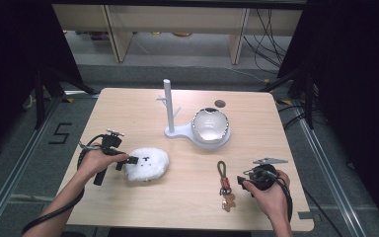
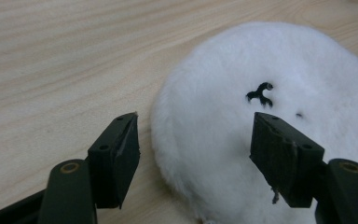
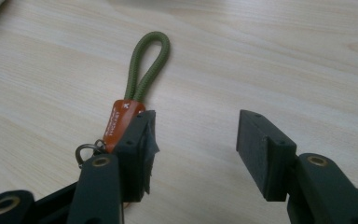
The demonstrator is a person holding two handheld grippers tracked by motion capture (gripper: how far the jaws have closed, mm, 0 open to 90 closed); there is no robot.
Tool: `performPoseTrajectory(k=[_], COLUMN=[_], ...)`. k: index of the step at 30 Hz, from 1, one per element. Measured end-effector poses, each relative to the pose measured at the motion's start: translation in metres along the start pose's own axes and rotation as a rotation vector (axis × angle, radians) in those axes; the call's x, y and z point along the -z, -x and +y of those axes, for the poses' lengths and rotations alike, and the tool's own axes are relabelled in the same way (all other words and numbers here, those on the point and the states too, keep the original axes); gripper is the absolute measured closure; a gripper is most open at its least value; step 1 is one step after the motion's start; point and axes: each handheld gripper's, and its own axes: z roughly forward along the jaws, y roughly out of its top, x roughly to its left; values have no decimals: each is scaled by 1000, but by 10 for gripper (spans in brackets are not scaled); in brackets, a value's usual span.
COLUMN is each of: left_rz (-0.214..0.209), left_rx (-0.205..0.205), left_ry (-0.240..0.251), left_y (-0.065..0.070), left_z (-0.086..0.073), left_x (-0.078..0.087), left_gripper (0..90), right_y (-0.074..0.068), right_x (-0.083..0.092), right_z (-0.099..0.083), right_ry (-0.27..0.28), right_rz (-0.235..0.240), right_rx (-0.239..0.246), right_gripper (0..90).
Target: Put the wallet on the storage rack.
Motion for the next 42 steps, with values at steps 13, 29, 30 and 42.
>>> performPoseTrajectory(k=[13, 29, 30, 42], left_rz=[2, -8, -21, -74], left_rx=[12, -138, -141, -221], left_ry=[-6, 131, 144, 426], left_y=[4, 17, 18, 47], left_z=[-2, -18, -19, -36], left_x=[-10, -3, -2, 34], left_gripper=[458, 790, 790, 801], right_y=[-5, -12, -12, -23], right_x=[-7, -4, -4, 4], right_z=[1, 2, 2, 8], right_ry=[-4, 17, 17, 104], right_rz=[104, 127, 127, 103], right_rx=[-2, 11, 11, 20], right_gripper=[474, 478, 478, 506])
